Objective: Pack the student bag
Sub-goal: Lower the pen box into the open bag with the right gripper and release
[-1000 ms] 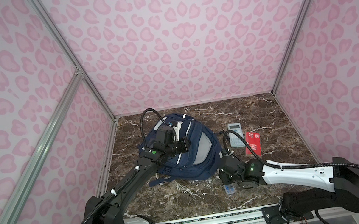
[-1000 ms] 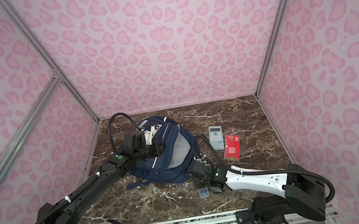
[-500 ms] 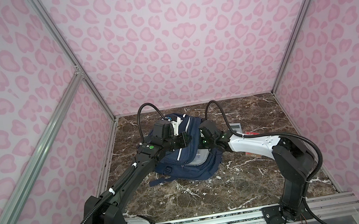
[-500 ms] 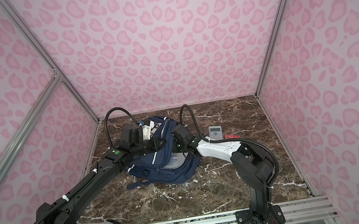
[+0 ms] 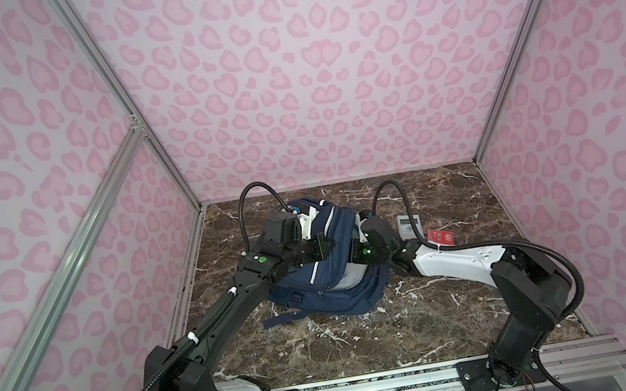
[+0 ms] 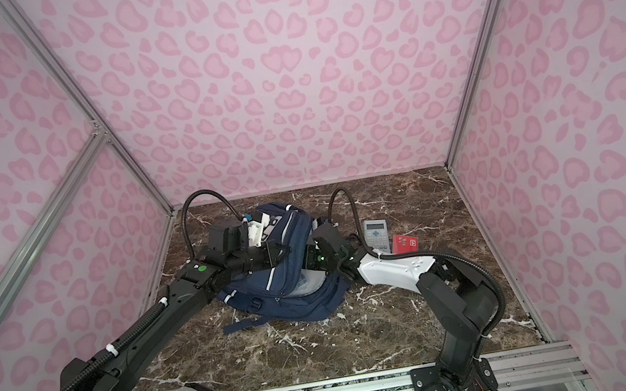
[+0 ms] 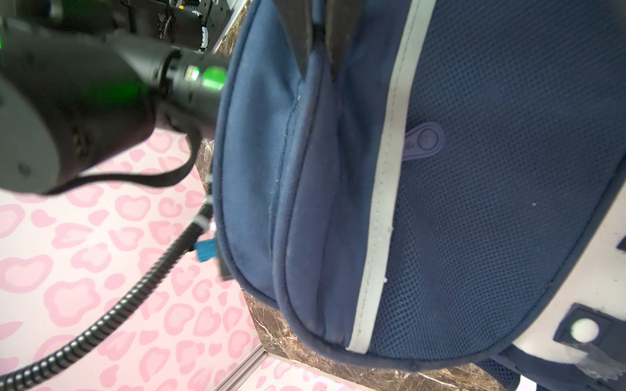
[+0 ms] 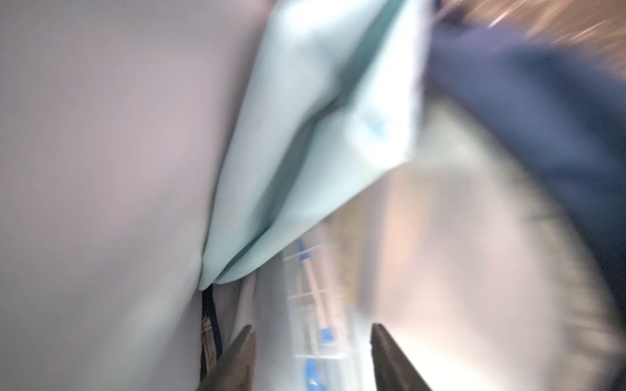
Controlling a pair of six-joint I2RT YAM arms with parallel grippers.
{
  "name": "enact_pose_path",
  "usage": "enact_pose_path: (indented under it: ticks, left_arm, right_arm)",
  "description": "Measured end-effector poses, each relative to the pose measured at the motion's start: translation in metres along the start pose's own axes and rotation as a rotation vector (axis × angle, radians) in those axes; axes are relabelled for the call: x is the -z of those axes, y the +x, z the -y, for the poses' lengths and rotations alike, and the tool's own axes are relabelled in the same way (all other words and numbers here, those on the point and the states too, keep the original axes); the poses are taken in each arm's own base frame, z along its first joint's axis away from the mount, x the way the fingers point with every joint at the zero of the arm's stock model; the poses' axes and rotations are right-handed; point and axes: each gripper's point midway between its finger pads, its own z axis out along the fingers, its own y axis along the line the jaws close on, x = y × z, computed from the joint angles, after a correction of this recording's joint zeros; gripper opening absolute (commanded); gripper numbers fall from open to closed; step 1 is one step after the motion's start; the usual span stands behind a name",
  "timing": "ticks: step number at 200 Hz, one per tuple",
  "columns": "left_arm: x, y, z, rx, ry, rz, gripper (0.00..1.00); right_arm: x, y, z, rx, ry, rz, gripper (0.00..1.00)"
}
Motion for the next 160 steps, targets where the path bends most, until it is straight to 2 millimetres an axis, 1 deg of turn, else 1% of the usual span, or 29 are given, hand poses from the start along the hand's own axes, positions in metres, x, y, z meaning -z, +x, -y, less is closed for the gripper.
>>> enact_pose_path:
  ticks: [18, 27, 36, 45, 62, 75, 82, 89, 96, 103, 108, 116, 130, 141, 150, 160]
  left_arm:
    - [0.000, 0.000, 0.000, 0.000, 0.000, 0.002, 0.03]
    - [0.000, 0.001, 0.000, 0.000, 0.003, -0.001, 0.03]
    - [-0.001, 0.002, 0.000, 0.000, 0.006, -0.004, 0.03]
    - [-0.001, 0.003, -0.001, 0.002, 0.007, -0.008, 0.03]
    - [-0.002, 0.006, -0.002, 0.004, 0.011, -0.016, 0.03]
    - [-0.002, 0.007, -0.002, 0.005, 0.012, -0.018, 0.03]
    - [-0.002, 0.008, -0.002, 0.006, 0.013, -0.019, 0.03]
    - [-0.002, 0.007, -0.002, 0.005, 0.013, -0.018, 0.03]
    - [-0.002, 0.007, -0.002, 0.004, 0.013, -0.016, 0.03]
    - [-0.002, 0.006, -0.002, 0.000, 0.010, -0.014, 0.03]
    - [-0.002, 0.006, -0.003, -0.003, 0.007, -0.012, 0.03]
    - [-0.002, 0.005, -0.004, -0.003, 0.000, -0.009, 0.03]
    - [-0.002, 0.003, -0.005, -0.010, -0.007, -0.003, 0.03]
    - [-0.002, 0.002, -0.007, -0.010, -0.020, 0.005, 0.03]
    - [-0.002, 0.001, -0.008, -0.010, -0.023, 0.006, 0.03]
    - [-0.002, 0.000, -0.010, -0.008, -0.031, 0.009, 0.03]
  right_arm:
    - [-0.001, -0.019, 0.015, -0.019, 0.008, 0.024, 0.48]
    - [-0.004, -0.026, 0.016, -0.024, 0.001, 0.030, 0.48]
    - [-0.008, -0.037, 0.016, -0.025, -0.002, 0.043, 0.45]
    - [-0.012, -0.049, 0.013, -0.027, -0.014, 0.058, 0.42]
    - [-0.015, -0.079, 0.006, -0.024, -0.027, 0.117, 0.39]
    - [-0.017, -0.099, 0.002, -0.021, -0.028, 0.168, 0.33]
    - [-0.023, -0.109, 0.000, -0.021, -0.033, 0.189, 0.30]
    - [-0.033, -0.113, -0.001, -0.020, -0.039, 0.191, 0.25]
    - [-0.045, -0.111, -0.002, -0.020, -0.044, 0.176, 0.20]
    - [-0.055, -0.106, -0.001, -0.032, -0.050, 0.156, 0.17]
    - [-0.062, -0.101, 0.000, -0.039, -0.056, 0.140, 0.15]
    - [-0.069, -0.089, 0.001, -0.047, -0.059, 0.112, 0.14]
    - [-0.071, -0.062, 0.000, -0.057, -0.068, 0.077, 0.09]
    - [-0.071, -0.044, -0.005, -0.074, -0.082, 0.053, 0.07]
    - [-0.072, -0.035, -0.011, -0.072, -0.090, 0.039, 0.07]
    - [-0.072, -0.031, -0.019, -0.062, -0.092, 0.032, 0.09]
